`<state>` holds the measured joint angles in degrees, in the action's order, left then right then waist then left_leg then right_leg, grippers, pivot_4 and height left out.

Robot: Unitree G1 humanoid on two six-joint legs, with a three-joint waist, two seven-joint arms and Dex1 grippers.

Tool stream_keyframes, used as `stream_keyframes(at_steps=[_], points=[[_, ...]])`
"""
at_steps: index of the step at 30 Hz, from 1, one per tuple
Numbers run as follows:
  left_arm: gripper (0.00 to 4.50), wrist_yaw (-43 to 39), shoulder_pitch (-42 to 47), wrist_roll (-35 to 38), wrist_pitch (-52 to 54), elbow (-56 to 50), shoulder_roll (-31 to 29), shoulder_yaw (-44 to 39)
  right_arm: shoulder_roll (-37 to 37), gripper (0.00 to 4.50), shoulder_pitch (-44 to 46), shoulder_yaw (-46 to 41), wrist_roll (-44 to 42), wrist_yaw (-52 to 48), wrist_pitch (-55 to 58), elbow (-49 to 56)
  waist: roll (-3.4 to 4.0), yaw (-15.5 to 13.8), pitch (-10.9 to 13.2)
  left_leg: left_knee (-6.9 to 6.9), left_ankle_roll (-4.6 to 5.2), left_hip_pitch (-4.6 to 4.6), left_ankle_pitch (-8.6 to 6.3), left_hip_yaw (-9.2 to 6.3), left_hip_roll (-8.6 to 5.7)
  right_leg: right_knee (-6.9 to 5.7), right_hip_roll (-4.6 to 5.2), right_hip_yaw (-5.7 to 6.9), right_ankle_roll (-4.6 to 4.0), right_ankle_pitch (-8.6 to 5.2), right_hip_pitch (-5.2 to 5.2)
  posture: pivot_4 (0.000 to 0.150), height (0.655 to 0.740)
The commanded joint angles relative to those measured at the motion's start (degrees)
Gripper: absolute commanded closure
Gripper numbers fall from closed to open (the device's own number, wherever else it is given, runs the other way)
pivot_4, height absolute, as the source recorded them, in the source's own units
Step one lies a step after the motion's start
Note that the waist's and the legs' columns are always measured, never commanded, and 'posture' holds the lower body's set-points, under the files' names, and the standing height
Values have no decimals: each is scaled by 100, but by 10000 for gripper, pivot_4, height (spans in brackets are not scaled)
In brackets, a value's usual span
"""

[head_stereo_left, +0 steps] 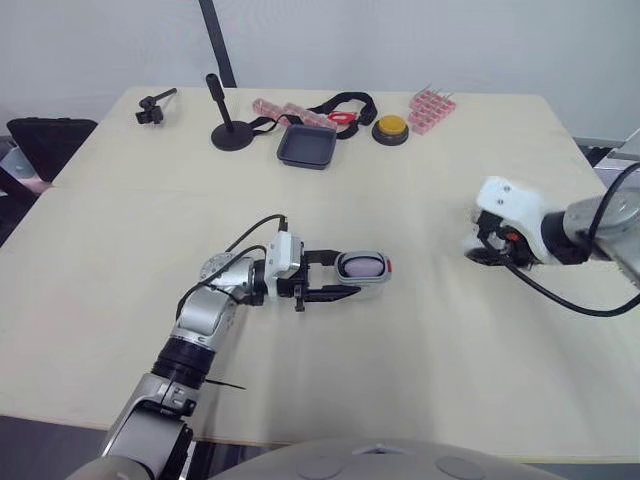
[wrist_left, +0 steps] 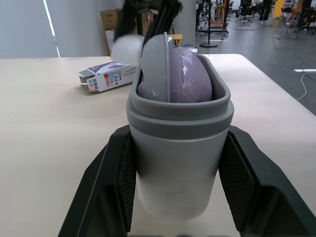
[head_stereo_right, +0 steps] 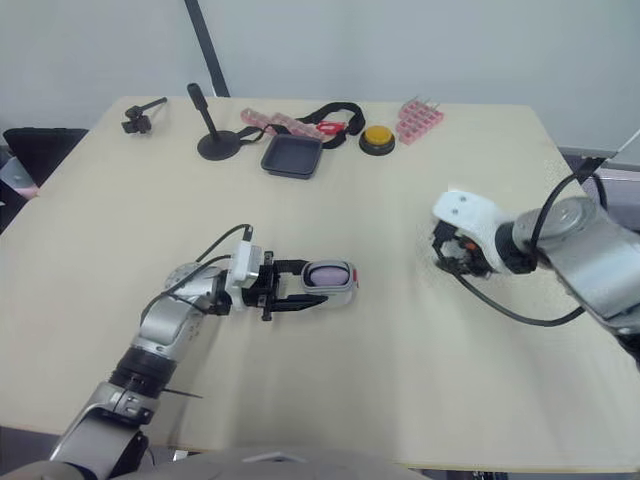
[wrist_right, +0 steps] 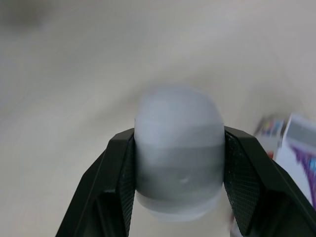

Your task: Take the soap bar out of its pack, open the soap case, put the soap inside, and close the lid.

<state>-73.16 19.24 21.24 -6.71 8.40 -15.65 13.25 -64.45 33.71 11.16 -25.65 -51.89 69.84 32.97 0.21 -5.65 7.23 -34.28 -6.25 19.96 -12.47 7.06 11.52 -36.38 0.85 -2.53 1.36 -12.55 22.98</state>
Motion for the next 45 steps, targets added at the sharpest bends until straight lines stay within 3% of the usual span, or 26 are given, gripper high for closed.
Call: stream_keyframes(at_steps=[1,5,10,45], points=[[26569,-34,194,-27,-149,159,116,36,150,25356,365,-160,-335,-243,-232,489,0,-18,0,-1,1,0,0,0,0,-1,1,0,0,0,0,1500,7400],[26569,-90,435,-263,-385,649,347,210,411,25356,1224,603,-214,-488,-408,656,1,-8,-1,-3,2,-5,1,3,-1,-8,1,-2,0,0,1,1500,7400],[26569,-57,658,-487,-712,1176,575,270,366,25356,1597,1006,-74,-760,-684,511,-3,-40,-2,-3,3,0,1,3,-3,-6,2,-3,0,0,1,1500,7400],[26569,281,1133,-901,-1476,2012,1070,276,1098,25356,2137,2016,122,-978,-56,212,-3,-62,-2,-7,2,0,1,3,-2,-14,2,-3,1,1,1,1500,7400]])
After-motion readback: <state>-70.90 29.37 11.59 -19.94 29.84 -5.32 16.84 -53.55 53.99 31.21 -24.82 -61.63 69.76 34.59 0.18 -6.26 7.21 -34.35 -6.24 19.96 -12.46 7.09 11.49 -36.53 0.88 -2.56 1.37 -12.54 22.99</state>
